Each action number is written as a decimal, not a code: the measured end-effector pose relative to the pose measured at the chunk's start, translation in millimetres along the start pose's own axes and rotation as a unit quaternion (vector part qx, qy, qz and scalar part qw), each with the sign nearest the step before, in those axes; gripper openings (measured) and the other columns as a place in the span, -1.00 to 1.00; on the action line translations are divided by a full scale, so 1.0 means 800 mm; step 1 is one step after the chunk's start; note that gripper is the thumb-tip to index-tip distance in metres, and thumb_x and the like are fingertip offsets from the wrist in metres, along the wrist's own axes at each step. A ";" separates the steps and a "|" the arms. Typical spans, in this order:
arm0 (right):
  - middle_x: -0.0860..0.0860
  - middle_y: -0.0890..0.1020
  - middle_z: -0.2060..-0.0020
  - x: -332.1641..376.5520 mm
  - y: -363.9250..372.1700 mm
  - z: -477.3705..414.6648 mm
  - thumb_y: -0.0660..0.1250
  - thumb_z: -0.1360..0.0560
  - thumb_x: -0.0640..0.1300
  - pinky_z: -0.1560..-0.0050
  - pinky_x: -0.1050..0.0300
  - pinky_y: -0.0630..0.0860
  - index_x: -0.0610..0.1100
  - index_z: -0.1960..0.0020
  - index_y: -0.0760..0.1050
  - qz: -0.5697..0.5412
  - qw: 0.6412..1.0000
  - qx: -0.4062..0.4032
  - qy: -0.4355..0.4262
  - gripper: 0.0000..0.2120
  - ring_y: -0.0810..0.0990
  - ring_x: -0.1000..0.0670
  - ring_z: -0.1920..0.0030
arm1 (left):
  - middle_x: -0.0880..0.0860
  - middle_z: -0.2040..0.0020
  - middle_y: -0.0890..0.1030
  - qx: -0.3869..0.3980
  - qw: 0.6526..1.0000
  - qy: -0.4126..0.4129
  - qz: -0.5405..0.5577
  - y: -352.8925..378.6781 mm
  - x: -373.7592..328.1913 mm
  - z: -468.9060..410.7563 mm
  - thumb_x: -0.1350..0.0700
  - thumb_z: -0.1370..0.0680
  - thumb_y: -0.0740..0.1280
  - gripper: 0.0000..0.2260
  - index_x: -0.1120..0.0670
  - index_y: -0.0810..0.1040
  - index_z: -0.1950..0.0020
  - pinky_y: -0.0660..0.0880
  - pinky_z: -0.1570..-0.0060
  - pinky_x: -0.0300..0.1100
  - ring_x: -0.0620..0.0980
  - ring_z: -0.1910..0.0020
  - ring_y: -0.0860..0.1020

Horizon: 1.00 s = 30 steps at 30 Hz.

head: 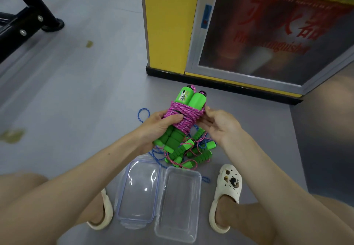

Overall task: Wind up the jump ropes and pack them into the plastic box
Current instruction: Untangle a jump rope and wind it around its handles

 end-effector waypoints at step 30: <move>-0.15 0.46 0.27 -0.192 -0.165 -0.017 0.20 -0.59 -0.03 0.01 0.02 0.46 -0.21 0.15 0.40 0.210 0.962 -0.026 0.172 -0.73 0.46 -0.08 0.27 | 0.09 0.09 0.58 -0.101 0.976 -0.154 -0.114 0.010 0.257 0.011 0.23 -0.60 0.25 -0.76 0.24 0.44 -0.26 0.49 0.22 -0.19 -0.03 0.19 0.54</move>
Point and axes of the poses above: each hand's wrist, its own z-axis away from the middle knuckle, its own y-axis out of the palm, x = y × z, the point moved 6 cm from there along -z, towards the middle knuckle
